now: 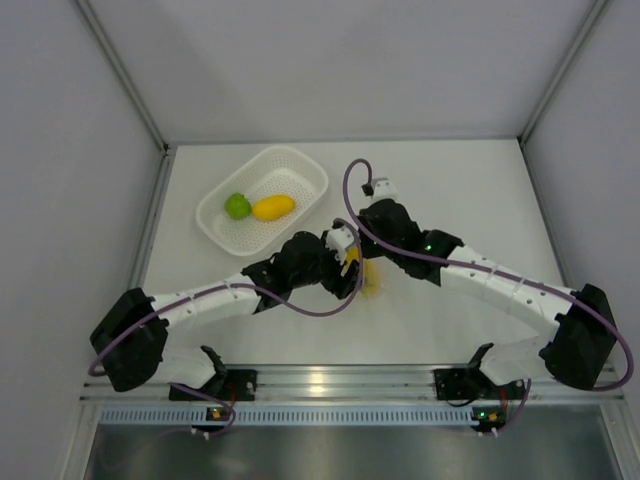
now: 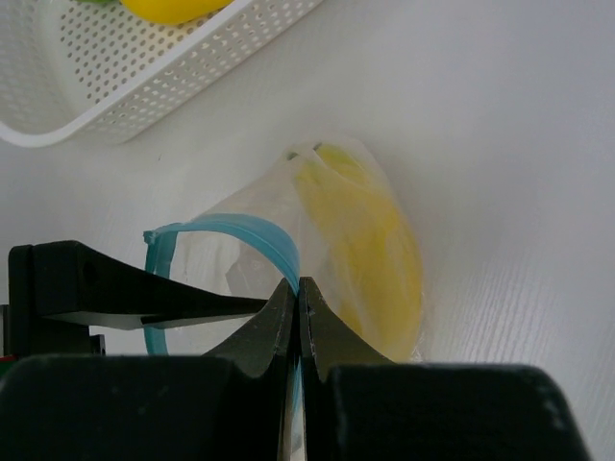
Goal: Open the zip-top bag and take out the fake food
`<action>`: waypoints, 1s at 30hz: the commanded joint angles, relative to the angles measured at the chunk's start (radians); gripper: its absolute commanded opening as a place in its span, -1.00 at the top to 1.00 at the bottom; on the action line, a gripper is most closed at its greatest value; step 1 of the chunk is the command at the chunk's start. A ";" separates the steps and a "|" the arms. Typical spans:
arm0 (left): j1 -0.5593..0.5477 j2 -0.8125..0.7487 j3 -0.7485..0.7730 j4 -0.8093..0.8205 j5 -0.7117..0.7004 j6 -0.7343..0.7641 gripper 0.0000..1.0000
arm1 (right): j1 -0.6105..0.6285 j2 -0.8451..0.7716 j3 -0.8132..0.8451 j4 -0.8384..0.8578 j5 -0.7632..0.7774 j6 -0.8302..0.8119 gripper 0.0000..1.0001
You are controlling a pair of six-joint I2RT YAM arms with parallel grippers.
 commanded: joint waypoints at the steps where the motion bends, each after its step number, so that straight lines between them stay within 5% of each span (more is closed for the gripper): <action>1: -0.002 -0.010 -0.013 0.052 0.090 0.011 -0.49 | -0.017 -0.038 0.009 0.047 -0.035 -0.014 1.00; 10: -0.004 0.101 0.009 0.053 0.236 -0.008 -0.53 | -0.039 -0.029 0.007 0.061 -0.084 -0.018 1.00; 21: -0.039 0.230 0.009 0.163 0.187 -0.051 -0.53 | -0.062 -0.017 -0.002 0.096 -0.187 -0.011 1.00; 25: -0.039 0.283 0.027 0.191 0.225 -0.063 -0.33 | -0.077 -0.018 -0.016 0.113 -0.235 -0.008 1.00; 30: -0.039 0.314 0.030 0.242 0.259 -0.085 0.27 | -0.090 -0.020 -0.029 0.119 -0.256 -0.005 1.00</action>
